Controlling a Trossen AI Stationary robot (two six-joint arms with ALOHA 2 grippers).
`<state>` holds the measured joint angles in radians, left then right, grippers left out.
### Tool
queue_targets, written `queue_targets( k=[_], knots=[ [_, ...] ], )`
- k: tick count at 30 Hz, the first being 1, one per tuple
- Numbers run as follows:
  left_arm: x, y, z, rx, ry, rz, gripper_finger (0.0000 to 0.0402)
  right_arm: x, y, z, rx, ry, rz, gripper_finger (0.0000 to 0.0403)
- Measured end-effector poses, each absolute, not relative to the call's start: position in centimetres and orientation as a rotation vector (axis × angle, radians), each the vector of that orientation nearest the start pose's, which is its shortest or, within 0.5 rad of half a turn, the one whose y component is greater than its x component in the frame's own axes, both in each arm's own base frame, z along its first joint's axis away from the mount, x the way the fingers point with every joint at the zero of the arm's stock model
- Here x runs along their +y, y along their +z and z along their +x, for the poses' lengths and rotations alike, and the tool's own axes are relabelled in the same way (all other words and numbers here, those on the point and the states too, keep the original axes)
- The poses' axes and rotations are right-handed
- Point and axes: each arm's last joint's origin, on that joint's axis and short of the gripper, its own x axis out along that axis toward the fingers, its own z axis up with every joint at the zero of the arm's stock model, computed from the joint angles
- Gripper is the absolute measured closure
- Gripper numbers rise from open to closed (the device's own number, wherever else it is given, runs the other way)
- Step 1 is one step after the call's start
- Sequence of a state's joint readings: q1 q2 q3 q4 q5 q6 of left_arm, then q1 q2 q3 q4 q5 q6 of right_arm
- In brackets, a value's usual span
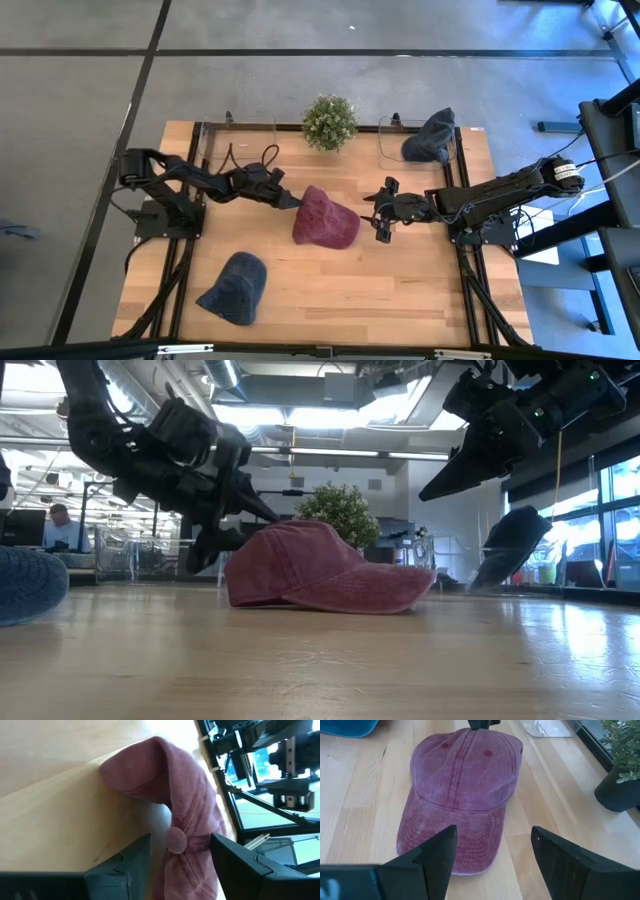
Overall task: Pick & Place hat
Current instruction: Put the red cap into the left transparent bin
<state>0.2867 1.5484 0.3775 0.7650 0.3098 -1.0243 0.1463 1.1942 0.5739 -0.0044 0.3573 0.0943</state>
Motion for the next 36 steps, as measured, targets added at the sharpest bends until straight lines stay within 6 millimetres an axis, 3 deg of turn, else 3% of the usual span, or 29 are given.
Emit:
queue_targets(
  k=[8, 20, 27, 36],
  knots=[
    [6.4, 13.1, 24.8, 0.309, 0.136, -1.086, 0.0229, 2.4, 20.0, 23.3, 0.596, -0.233, -0.064, 0.0147],
    [6.4, 13.4, 24.8, 0.306, 0.075, -1.098, 0.0364, 2.4, 20.0, 23.3, 0.599, -0.224, -0.092, 0.0147],
    [7.1, 17.0, 24.4, 0.103, -0.044, -1.108, 0.0374, 2.4, 20.0, 23.3, 0.599, -0.224, -0.092, 0.0147],
    [7.6, 23.3, 21.1, -0.090, -0.158, -1.079, 0.0374, 2.4, 20.0, 23.3, 0.605, -0.211, -0.144, 0.0147]
  ],
)
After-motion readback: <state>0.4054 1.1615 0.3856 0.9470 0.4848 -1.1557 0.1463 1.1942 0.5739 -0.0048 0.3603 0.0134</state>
